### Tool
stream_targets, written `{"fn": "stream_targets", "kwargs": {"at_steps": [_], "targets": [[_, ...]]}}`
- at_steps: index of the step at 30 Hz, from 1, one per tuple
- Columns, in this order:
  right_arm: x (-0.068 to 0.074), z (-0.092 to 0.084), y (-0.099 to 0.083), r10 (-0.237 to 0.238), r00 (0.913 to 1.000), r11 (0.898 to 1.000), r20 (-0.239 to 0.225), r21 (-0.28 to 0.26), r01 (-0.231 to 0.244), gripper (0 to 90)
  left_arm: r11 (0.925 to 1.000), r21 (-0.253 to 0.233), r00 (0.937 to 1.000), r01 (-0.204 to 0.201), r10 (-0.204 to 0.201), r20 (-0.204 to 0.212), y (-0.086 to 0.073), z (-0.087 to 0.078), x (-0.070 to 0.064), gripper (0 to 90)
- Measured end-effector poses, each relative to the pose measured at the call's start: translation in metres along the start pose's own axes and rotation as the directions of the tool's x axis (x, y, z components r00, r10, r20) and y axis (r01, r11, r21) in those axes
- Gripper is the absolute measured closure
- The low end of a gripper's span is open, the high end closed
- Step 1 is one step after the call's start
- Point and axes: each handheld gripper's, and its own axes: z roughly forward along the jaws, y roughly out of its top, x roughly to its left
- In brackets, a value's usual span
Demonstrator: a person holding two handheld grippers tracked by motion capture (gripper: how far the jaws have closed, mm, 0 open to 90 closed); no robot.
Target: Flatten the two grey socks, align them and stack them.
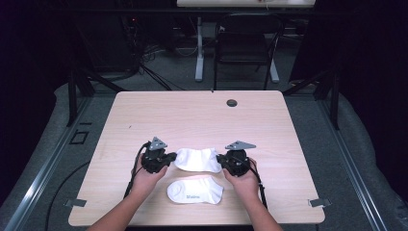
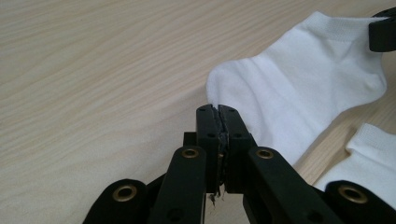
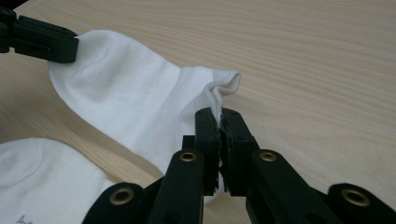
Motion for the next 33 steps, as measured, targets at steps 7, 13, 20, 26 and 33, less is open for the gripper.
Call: {"fn": "stream_targets", "kwargs": {"at_steps": [7, 13, 20, 26, 33], "targets": [[0.003, -0.009, 0.003, 0.006, 0.9998, 1.0, -0.019, -0.006, -0.006, 86.7, 1.0, -0.001, 0.9997, 0.006, -0.006, 0.022, 0.0, -0.008, -0.002, 88.3], [0.01, -0.019, 0.003, 0.0, 0.9991, 1.0, -0.042, -0.007, -0.001, 86.7, 0.9999, -0.008, 0.9991, -0.008, 0.009, 0.041, -0.001, -0.02, -0.009, 88.3], [0.019, -0.031, -0.002, -0.017, 0.9987, 1.0, -0.047, -0.005, 0.017, 86.7, 0.9996, -0.01, 0.9975, -0.028, 0.029, 0.064, -0.009, -0.037, -0.019, 88.2], [0.025, -0.041, -0.011, -0.031, 0.9978, 0.999, -0.059, 0.008, 0.032, 86.7, 0.9999, -0.004, 0.9964, -0.013, 0.014, 0.083, -0.019, -0.046, -0.024, 88.2], [0.034, -0.049, -0.022, -0.043, 0.9963, 0.999, -0.074, 0.013, 0.044, 86.7, 0.9999, 0.01, 0.9949, -0.011, 0.01, 0.1, -0.033, -0.053, -0.03, 88.1]]}}
